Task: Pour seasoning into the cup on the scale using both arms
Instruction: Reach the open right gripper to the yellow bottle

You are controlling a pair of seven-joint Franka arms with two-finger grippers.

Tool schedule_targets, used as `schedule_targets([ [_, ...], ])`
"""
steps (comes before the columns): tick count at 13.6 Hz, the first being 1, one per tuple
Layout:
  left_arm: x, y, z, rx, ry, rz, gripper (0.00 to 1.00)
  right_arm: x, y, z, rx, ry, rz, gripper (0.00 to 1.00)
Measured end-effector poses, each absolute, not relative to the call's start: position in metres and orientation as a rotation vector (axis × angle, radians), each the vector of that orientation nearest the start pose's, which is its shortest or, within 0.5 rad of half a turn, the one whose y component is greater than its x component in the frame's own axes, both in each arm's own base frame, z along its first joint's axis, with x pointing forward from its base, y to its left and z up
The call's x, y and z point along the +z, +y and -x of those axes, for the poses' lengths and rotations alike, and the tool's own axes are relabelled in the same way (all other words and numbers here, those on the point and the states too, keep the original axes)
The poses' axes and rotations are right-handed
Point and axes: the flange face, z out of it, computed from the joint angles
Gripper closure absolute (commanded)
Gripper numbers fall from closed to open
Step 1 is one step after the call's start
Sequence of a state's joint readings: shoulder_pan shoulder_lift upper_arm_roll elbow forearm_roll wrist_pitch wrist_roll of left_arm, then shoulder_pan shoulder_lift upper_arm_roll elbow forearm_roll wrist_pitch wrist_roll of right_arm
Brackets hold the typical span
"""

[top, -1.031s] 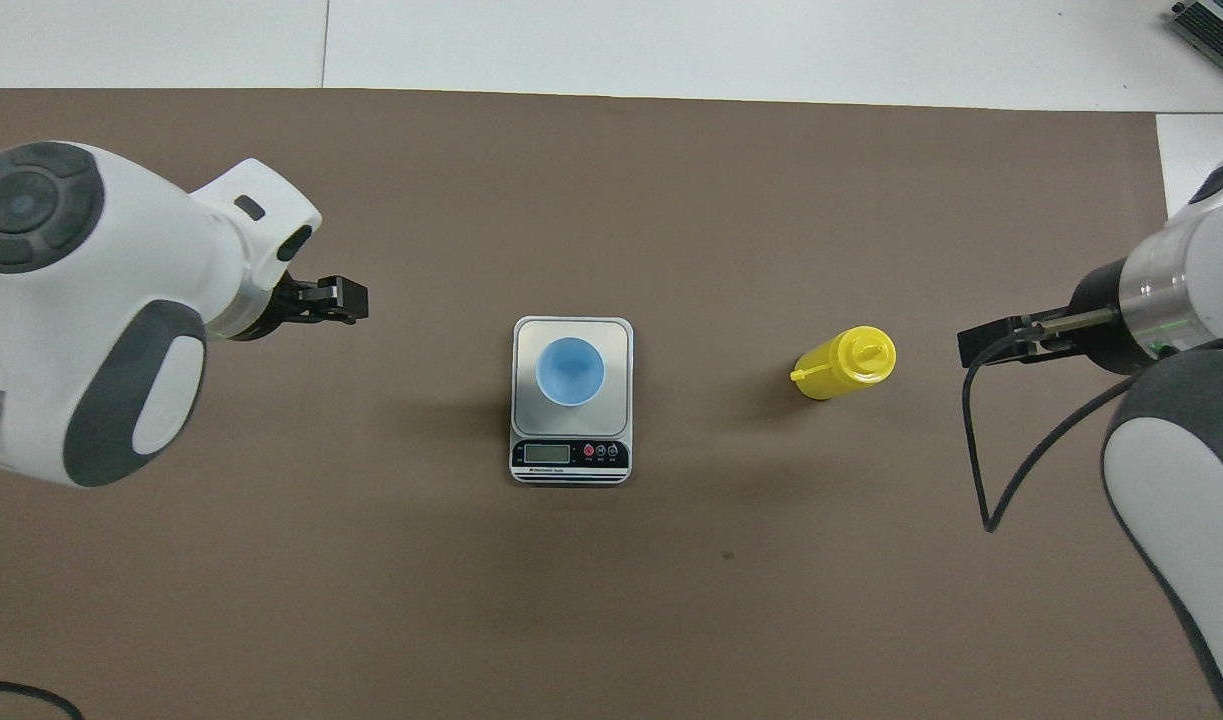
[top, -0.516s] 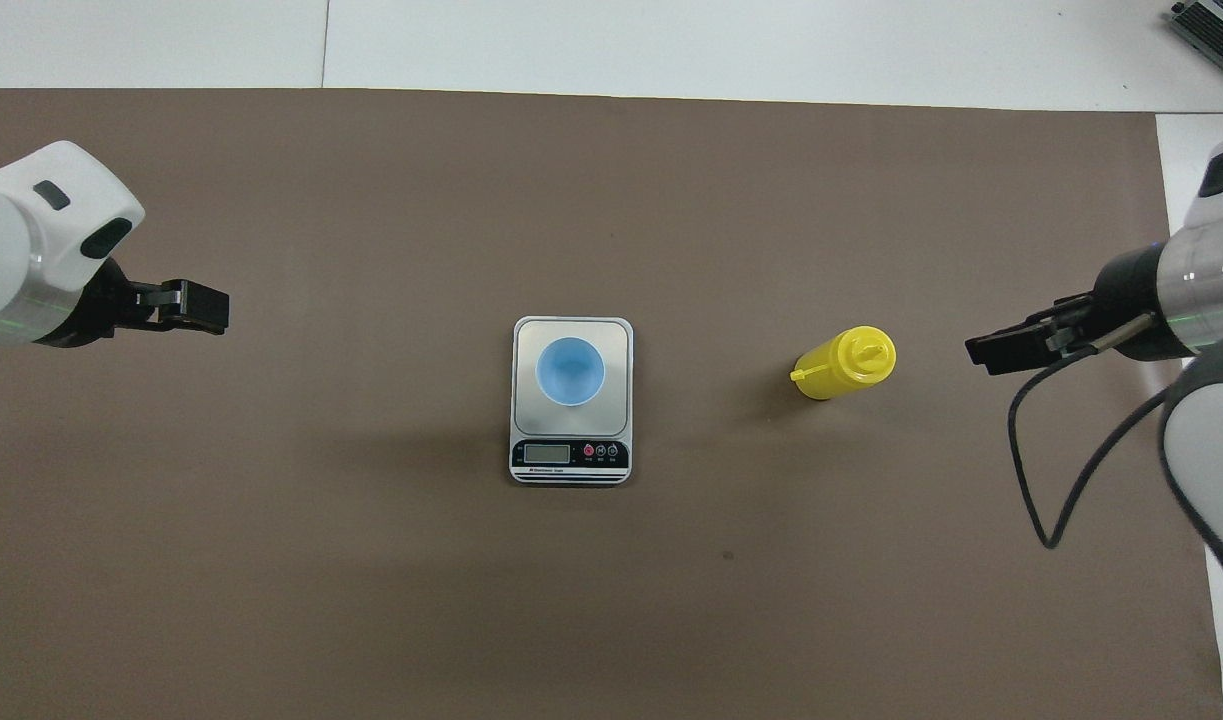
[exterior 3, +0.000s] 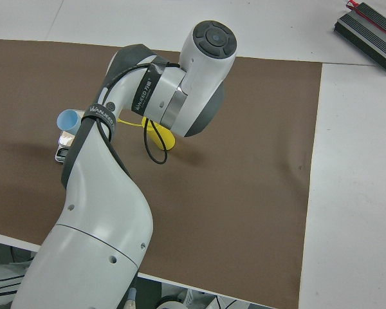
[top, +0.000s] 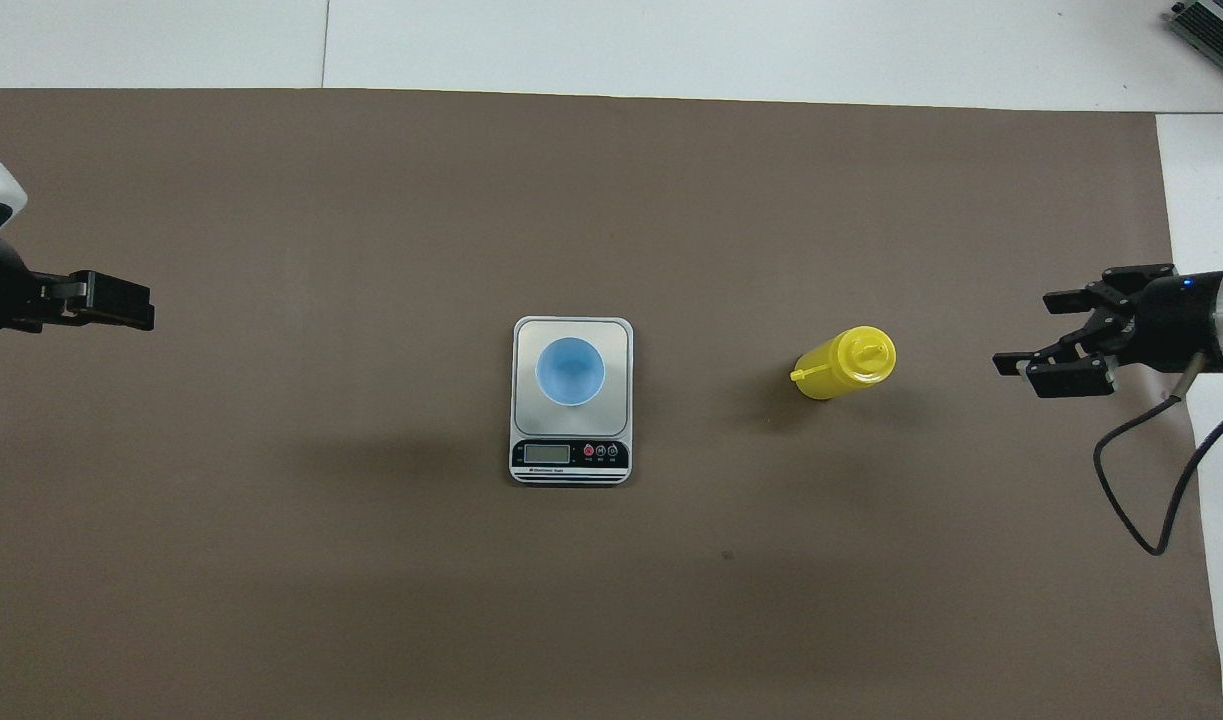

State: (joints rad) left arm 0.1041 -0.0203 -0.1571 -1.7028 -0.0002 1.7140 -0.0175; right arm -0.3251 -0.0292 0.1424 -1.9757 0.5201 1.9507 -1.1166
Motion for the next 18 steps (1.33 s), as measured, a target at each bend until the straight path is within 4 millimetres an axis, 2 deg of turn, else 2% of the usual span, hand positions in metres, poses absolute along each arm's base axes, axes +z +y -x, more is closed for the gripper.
schedule_targets([
  [2,0.585,-0.033,-0.557,-0.042,0.063,3.139,0.00,0.450,-0.084,-0.545,-0.481,-1.067,2.427,0.00],
  [4,0.587,-0.033,-0.556,-0.036,0.075,3.138,0.00,0.418,-0.091,-0.541,-0.525,-1.120,2.348,0.00],
  [8,0.611,-0.031,-0.552,-0.029,0.082,3.138,0.00,0.363,-0.088,-0.531,-0.745,-1.146,2.228,0.00],
  [10,0.615,-0.032,-0.552,-0.034,0.086,3.138,0.00,0.339,-0.084,-0.525,-0.764,-1.157,2.198,0.00],
  [12,0.615,-0.033,-0.551,-0.031,0.088,3.138,0.00,0.328,-0.074,-0.522,-0.775,-1.135,2.174,0.00],
  [15,0.615,-0.034,-0.551,-0.028,0.092,3.138,0.00,0.310,-0.048,-0.516,-0.810,-1.117,2.152,0.00],
  [18,0.615,-0.034,-0.551,-0.023,0.094,3.138,0.00,0.300,-0.026,-0.513,-0.796,-1.116,2.156,0.00],
])
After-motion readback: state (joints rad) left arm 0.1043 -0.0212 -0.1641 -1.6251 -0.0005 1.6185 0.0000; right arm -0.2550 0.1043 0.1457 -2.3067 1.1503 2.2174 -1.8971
